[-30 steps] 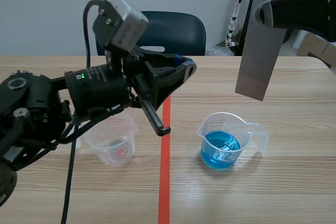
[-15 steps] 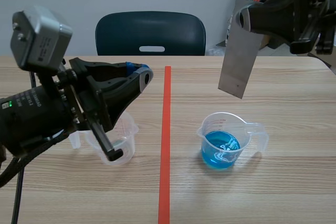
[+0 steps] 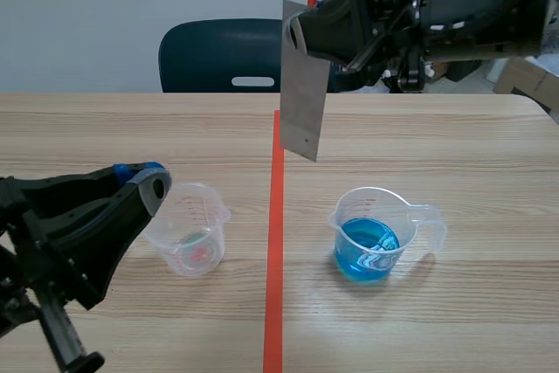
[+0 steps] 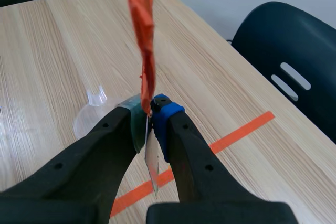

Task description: Do the redox reaction experiment. move the plate over the left beaker

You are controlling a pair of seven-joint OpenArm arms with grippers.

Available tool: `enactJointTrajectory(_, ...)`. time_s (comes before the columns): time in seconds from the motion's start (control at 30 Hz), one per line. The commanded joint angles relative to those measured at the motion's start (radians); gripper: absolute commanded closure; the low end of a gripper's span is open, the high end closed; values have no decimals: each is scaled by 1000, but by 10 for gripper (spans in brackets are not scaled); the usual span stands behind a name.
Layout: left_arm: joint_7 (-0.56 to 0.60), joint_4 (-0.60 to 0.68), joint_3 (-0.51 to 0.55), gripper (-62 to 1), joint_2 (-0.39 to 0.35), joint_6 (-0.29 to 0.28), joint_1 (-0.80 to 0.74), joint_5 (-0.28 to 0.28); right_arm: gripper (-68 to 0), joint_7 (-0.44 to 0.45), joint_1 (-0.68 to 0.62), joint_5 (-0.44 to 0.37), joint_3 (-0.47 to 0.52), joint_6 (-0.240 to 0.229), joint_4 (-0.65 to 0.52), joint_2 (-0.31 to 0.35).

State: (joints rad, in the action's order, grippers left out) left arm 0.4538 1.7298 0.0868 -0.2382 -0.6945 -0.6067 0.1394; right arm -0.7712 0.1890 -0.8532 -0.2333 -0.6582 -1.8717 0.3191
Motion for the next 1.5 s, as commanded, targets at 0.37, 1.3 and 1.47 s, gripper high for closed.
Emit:
enactJointTrajectory(0.37, 136, 13, 137, -31, 45, -2, -229, -39, -6, -18, 145, 84, -133, 3, 171, -192)
enactJointTrajectory(1.3, -50, 7, 197, -623, 206, -2, -341, -317, -6, -1, 196, 151, -358, -24, 253, -345)
enactJointTrajectory(1.47, -56, -19, 197, -623, 211, 13, -363, -323, -6, -1, 200, 154, -358, -43, 253, -344)
